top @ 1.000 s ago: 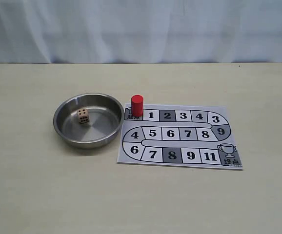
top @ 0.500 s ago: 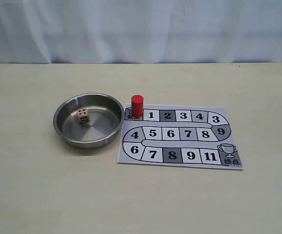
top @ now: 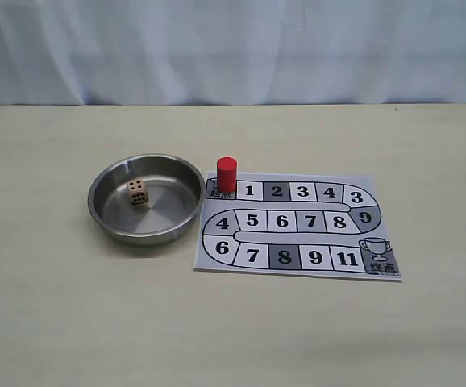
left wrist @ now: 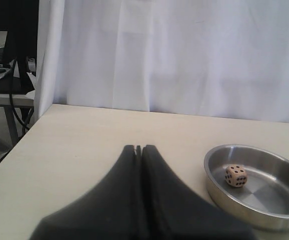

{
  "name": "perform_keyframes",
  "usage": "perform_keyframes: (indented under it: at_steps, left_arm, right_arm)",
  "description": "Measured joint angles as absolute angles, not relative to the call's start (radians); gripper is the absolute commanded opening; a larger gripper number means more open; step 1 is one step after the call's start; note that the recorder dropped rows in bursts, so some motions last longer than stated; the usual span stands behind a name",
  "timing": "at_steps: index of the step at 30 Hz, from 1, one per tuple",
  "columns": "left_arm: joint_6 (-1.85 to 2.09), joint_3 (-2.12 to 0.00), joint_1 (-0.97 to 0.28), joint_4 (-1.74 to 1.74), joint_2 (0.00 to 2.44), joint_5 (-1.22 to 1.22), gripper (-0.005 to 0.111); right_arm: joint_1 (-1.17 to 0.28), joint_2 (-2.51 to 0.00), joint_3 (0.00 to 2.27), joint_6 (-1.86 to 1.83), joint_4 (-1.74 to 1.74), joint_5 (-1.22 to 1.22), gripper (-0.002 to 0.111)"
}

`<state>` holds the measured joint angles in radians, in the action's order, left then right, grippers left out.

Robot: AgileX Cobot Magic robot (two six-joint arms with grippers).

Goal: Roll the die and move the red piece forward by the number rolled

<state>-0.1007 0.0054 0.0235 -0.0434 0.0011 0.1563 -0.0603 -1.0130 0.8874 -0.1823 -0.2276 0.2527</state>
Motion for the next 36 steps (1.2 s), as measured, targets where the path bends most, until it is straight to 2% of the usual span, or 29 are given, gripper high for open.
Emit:
perform_keyframes:
  at_steps: [4,9,16,33,36]
  left_arm:
    - [-0.101,0.005,0.023,-0.043,0.001,0.156,0.0]
    - [-0.101,0.005,0.023,-0.043,0.001,0.156,0.0]
    - [-0.101,0.005,0.023,-0.043,0.001,0.156,0.0]
    - [-0.101,0.005,0.023,-0.043,0.001,0.156,0.0]
    - [-0.101,0.005,0.023,-0.043,0.001,0.156,0.0]
  right_arm:
    - [-0.06,-1.114,0.962,-0.206,-0.228,0.334,0.044]
    - [-0.06,-1.233,1.071,-0.261,-0.256,0.455,0.045]
    - [-0.065,-1.367,1.188,-0.462,-0.476,0.583,0.045]
    - [-0.394,-1.738,1.475,-0.484,-0.44,0.656,0.045]
    - [-0.443,-1.8,1.531,-0.482,-0.44,0.66,0.049]
